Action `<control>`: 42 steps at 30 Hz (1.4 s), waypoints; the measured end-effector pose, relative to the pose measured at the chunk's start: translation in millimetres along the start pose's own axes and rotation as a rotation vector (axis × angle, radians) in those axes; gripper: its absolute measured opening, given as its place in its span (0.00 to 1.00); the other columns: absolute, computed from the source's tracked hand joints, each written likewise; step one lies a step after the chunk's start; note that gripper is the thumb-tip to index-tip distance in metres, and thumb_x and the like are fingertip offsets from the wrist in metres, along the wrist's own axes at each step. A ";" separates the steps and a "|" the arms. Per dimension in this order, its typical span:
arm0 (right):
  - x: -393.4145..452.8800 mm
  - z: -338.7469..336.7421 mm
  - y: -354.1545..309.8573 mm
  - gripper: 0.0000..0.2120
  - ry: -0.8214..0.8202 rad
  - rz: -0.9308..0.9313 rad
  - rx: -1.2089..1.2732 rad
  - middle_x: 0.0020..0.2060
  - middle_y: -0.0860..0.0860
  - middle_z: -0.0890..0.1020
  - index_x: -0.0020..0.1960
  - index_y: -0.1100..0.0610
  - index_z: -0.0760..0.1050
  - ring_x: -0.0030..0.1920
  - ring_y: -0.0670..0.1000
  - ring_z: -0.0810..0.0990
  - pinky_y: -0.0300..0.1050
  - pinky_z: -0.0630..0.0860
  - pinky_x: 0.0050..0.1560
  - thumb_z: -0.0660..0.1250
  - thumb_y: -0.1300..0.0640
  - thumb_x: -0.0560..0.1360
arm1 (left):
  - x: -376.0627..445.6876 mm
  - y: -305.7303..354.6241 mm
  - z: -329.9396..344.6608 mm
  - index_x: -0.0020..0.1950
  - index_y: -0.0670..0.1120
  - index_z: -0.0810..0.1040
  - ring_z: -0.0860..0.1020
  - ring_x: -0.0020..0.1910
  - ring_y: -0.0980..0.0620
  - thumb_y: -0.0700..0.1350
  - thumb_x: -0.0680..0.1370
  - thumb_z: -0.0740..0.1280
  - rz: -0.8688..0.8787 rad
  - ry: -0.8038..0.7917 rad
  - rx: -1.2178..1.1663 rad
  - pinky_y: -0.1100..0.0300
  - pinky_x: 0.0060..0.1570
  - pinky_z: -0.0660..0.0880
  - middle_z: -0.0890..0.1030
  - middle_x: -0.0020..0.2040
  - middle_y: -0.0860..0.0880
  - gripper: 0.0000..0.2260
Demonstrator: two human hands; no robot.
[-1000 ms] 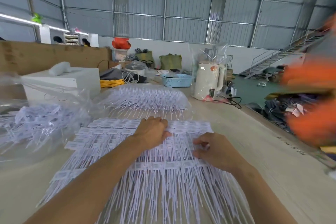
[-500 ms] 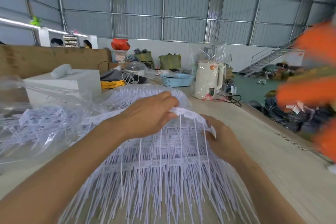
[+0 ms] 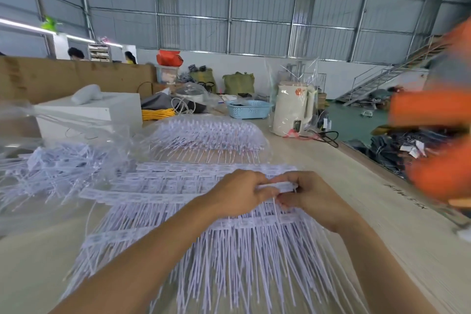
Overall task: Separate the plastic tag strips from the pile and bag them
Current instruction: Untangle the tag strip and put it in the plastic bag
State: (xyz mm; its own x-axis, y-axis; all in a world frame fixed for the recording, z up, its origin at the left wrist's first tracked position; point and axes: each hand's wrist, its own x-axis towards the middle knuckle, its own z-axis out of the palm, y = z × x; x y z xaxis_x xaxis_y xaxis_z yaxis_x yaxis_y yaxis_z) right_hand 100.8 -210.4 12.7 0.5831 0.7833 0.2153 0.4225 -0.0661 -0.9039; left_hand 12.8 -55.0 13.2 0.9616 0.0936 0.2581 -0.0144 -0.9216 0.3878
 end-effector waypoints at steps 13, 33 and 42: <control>2.3 0.2 3.6 0.10 0.060 -0.046 -0.372 0.26 0.51 0.80 0.35 0.59 0.75 0.28 0.50 0.81 0.41 0.79 0.36 0.65 0.65 0.75 | 21.7 9.3 -6.0 0.39 0.44 0.82 0.74 0.35 0.53 0.46 0.77 0.67 -0.230 -0.100 -0.349 0.60 0.39 0.72 0.78 0.34 0.48 0.10; -2.0 -11.6 -15.2 0.09 0.165 0.149 0.440 0.35 0.51 0.75 0.39 0.58 0.73 0.31 0.46 0.75 0.34 0.65 0.22 0.62 0.65 0.77 | 3.9 4.0 -10.5 0.64 0.46 0.76 0.75 0.58 0.50 0.34 0.77 0.63 -0.173 -0.179 -0.434 0.55 0.60 0.71 0.77 0.61 0.48 0.17; 4.9 22.0 -6.1 0.01 0.068 0.091 0.310 0.42 0.57 0.82 0.47 0.60 0.75 0.38 0.52 0.83 0.47 0.81 0.41 0.64 0.64 0.77 | -1.9 -0.9 -8.4 0.54 0.51 0.66 0.75 0.42 0.56 0.39 0.73 0.71 -0.031 0.050 -0.443 0.61 0.49 0.74 0.72 0.48 0.51 0.18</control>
State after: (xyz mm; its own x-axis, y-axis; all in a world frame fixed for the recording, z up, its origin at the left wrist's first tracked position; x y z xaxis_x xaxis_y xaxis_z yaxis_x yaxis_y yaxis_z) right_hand 85.8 -192.5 11.1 0.6583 0.7390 0.1433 0.1411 0.0659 -0.9878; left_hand 8.7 -51.2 19.8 0.9491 0.1467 0.2786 -0.1122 -0.6692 0.7346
